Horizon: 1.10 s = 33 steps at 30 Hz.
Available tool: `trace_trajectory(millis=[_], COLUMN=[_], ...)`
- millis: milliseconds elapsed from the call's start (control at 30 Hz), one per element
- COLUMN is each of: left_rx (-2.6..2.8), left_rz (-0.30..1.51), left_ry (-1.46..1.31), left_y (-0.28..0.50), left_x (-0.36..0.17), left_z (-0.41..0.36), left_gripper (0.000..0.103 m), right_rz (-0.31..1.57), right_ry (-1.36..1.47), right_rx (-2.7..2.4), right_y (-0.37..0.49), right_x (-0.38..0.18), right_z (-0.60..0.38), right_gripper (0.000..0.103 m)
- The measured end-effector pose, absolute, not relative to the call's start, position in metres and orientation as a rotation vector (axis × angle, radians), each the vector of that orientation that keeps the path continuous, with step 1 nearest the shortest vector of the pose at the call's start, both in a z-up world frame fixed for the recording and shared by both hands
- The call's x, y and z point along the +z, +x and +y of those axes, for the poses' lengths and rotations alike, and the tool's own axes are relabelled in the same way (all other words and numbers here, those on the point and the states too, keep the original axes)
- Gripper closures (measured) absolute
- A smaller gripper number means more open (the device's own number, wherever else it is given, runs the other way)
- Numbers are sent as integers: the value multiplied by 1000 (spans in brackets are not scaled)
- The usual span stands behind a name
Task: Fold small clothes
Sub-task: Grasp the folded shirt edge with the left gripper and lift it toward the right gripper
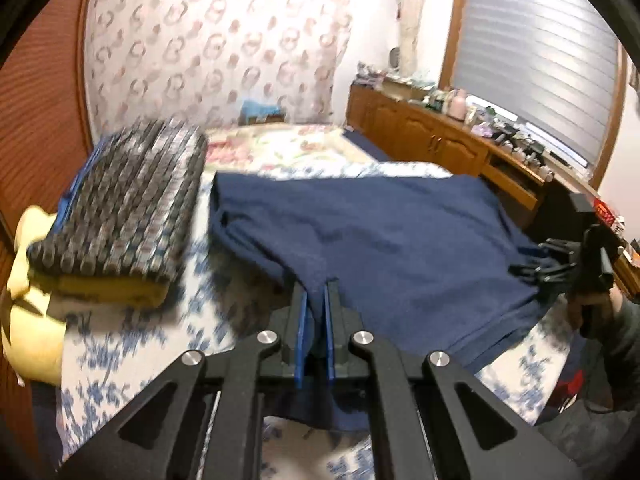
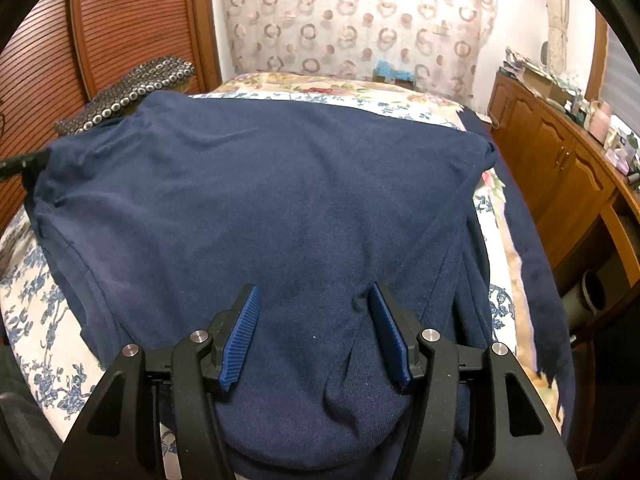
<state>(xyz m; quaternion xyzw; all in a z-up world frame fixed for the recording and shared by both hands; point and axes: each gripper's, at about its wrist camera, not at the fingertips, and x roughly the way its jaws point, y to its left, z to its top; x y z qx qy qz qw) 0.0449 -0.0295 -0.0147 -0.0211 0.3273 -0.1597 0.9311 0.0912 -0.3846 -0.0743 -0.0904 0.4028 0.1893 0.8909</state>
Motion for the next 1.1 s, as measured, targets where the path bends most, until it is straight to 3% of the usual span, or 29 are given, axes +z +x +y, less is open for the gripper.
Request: trace_trajectory(millis=[633,1100], left_rx=[-530,-726], left_rz=[554,524], left_ry=[-1,73], left_y=[77,94], left_x=[42,79], left_z=[-109,-204], left_gripper=[100,100], right_rz=[823,679], right_ry=[-150,-129], right_rx=[381,317], right_y=[90,52], right_x=[-70,-10], right_z=[-393,-423], right_gripper=[44,45])
